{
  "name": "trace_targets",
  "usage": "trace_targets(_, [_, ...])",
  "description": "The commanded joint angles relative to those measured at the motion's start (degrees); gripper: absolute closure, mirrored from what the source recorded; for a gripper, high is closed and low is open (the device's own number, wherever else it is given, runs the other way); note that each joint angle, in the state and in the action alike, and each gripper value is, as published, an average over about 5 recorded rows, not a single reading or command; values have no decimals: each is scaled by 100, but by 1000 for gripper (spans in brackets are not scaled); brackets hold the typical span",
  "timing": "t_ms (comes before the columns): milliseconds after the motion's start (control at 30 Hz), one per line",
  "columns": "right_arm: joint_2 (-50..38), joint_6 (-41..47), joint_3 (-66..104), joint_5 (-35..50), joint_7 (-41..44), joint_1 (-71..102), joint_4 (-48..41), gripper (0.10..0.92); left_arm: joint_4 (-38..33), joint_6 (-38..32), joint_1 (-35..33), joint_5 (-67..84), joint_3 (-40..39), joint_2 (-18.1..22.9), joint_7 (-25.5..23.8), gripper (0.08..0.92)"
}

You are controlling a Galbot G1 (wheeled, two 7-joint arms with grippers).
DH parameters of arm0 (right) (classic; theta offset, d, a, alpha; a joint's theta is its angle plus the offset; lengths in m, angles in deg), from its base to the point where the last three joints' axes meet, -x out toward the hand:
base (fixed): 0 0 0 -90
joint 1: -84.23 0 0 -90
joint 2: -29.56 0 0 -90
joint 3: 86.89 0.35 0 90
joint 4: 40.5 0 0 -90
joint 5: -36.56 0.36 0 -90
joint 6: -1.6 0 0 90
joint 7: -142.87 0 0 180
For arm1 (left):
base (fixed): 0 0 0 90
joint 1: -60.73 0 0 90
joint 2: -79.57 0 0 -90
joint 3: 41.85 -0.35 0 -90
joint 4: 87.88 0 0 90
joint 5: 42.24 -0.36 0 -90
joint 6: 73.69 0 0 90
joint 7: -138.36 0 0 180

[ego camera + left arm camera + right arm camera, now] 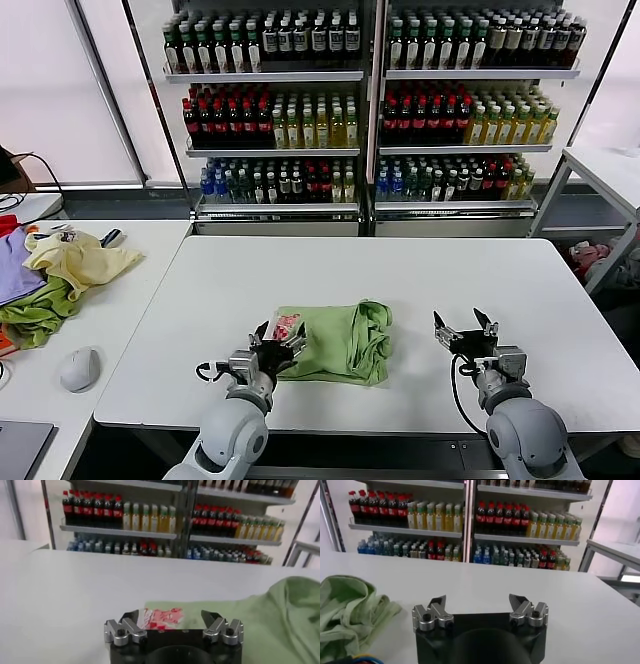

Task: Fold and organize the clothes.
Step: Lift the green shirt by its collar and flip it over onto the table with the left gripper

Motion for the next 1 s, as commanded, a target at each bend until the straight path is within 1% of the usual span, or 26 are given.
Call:
trace_targets(33, [-3, -1, 19, 5, -3, 15, 46, 203, 320, 305, -61, -443, 56, 40, 103, 183])
trace_targets(100, [-3, -2, 28, 5, -3, 26, 58, 203, 289, 409, -66, -290, 53, 38, 101, 204])
trace_targets(200, [5, 0, 38, 5, -5, 41, 82, 203, 218, 536, -112, 18, 53, 29, 75, 277])
trace_targets(567, [29, 14, 45, -1, -17, 57, 158, 203, 86, 723, -176, 1413, 235, 48, 18, 597])
trace_targets(733, [44, 19, 49, -8, -24, 77, 194, 203, 47, 656, -149, 2183, 477, 56, 8, 744])
trace_targets(833, [49, 20, 52, -12, -26, 87, 210, 203, -20, 612, -125, 2663, 698, 51, 5, 818])
trace_targets(933, [52, 22, 55, -12, -27, 92, 225, 203, -133, 603, -121, 3201, 995, 22, 5, 851])
trace_targets(1000, [52, 22, 59, -11, -27, 90, 226, 203, -231, 609, -133, 3523, 1215, -26, 11, 853])
